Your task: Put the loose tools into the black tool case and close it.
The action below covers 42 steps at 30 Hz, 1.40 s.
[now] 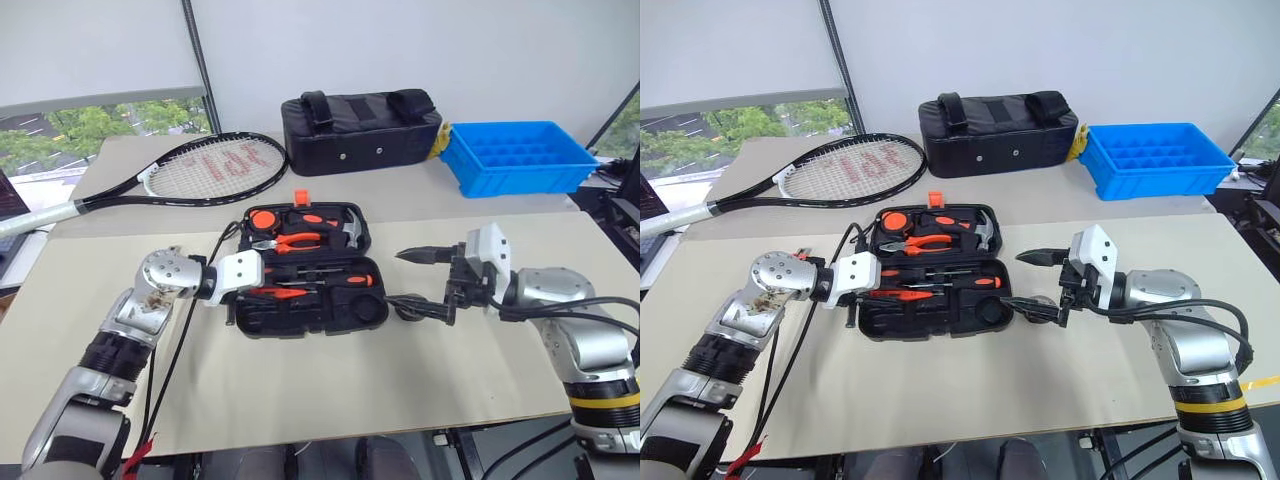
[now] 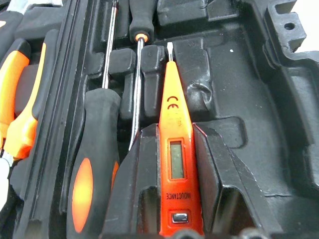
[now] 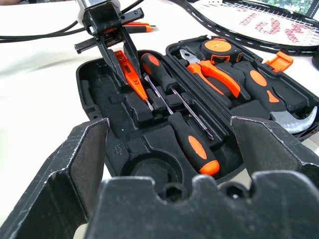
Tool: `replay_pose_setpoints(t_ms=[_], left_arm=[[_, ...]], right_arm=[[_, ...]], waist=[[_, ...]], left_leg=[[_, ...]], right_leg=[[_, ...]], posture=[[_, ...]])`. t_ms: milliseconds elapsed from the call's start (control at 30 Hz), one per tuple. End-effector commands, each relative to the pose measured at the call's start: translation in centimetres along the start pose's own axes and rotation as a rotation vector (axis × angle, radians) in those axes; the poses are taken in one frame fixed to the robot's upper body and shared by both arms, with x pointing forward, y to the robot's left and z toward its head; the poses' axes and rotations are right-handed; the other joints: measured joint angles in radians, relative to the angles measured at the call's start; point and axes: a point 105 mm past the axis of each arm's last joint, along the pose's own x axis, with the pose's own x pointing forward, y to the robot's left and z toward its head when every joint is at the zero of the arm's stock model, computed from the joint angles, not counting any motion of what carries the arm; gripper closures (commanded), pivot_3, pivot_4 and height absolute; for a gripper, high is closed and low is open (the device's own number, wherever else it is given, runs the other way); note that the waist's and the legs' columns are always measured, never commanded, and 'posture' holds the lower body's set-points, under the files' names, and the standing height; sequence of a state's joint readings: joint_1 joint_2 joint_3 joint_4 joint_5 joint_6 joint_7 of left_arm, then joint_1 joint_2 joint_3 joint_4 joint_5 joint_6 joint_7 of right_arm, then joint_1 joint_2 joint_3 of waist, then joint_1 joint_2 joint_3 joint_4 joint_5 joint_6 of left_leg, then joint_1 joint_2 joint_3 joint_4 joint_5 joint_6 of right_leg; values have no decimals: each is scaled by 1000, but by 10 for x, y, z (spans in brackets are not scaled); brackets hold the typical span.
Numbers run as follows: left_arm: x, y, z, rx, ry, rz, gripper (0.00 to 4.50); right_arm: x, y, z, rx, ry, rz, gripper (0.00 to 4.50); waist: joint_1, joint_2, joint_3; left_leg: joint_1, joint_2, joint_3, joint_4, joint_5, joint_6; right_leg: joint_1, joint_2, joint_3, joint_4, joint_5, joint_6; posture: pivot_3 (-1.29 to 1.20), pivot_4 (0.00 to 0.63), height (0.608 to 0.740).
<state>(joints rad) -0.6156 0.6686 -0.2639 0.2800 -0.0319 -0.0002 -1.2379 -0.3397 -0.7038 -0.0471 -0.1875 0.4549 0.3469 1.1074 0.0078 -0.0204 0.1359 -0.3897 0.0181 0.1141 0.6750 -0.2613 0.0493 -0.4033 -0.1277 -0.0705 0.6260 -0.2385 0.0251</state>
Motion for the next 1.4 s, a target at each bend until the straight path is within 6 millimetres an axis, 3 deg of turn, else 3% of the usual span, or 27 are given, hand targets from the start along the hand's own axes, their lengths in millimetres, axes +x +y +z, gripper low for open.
replay_pose_setpoints(t_ms=[33, 333, 367, 467, 833, 867, 967, 1100, 1400], left_arm=[[3, 0, 5, 21, 8, -34, 4004], [0, 1, 10, 0, 10, -55, 4004], [0, 2, 12, 0, 6, -51, 3205], [0, 11, 22, 8, -44, 7, 2395], [-30, 32, 69, -86, -316, 115, 2395], [-29, 31, 66, -90, -311, 117, 2395], [-21, 28, 55, -102, -285, 120, 3034], [-7, 13, 31, -124, -212, 80, 4345], [18, -17, -35, -197, -52, 39, 4433]], right_arm=[[0, 2, 11, -47, -29, 2, 0], [-2, 2, 9, -52, -22, -13, 0], [-2, 2, 8, -51, -21, -13, 0], [-1, 2, 7, -50, -19, -13, 0], [-1, 2, 4, -52, -14, -13, 0], [0, 2, 4, -53, -14, -12, 0], [1, 2, 4, -55, -16, -10, 0], [2, 1, 4, -58, -16, -8, 0], [2, 1, 4, -58, -13, -16, 0]], waist=[[0, 0, 0], [-1, 0, 0], [-1, 0, 0], [1, 0, 0], [1, 0, 0], [1, 0, 0], [2, 0, 0], [1, 0, 0], [3, 0, 0]], left_leg=[[0, 0, 0, 0, 0, 0], [0, 0, 0, 0, 0, 0], [0, 0, 0, 0, 0, 0], [0, 0, 0, 0, 0, 0], [-1, 0, -1, 1, 0, 0], [-1, 0, -1, 1, 0, 0], [0, 0, 0, 1, 0, -1], [0, 0, 0, 1, 0, -1], [1, 0, -1, 1, -1, 2]], right_leg=[[0, 0, 0, 0, 0, 0], [0, 0, 0, 0, 0, 0], [0, 0, 0, 0, 0, 0], [0, 0, 0, 0, 0, 0], [0, 0, 0, 0, 0, 0], [0, 0, 0, 0, 0, 0], [0, 0, 0, 0, 0, 0], [0, 0, 0, 0, 0, 0], [1, 0, 0, 0, 0, 0]], posture=[[0, 150, 740], [0, 150, 740], [0, 150, 740], [0, 150, 740], [0, 150, 740], [0, 150, 740], [0, 150, 740], [0, 150, 740], [0, 150, 740]])
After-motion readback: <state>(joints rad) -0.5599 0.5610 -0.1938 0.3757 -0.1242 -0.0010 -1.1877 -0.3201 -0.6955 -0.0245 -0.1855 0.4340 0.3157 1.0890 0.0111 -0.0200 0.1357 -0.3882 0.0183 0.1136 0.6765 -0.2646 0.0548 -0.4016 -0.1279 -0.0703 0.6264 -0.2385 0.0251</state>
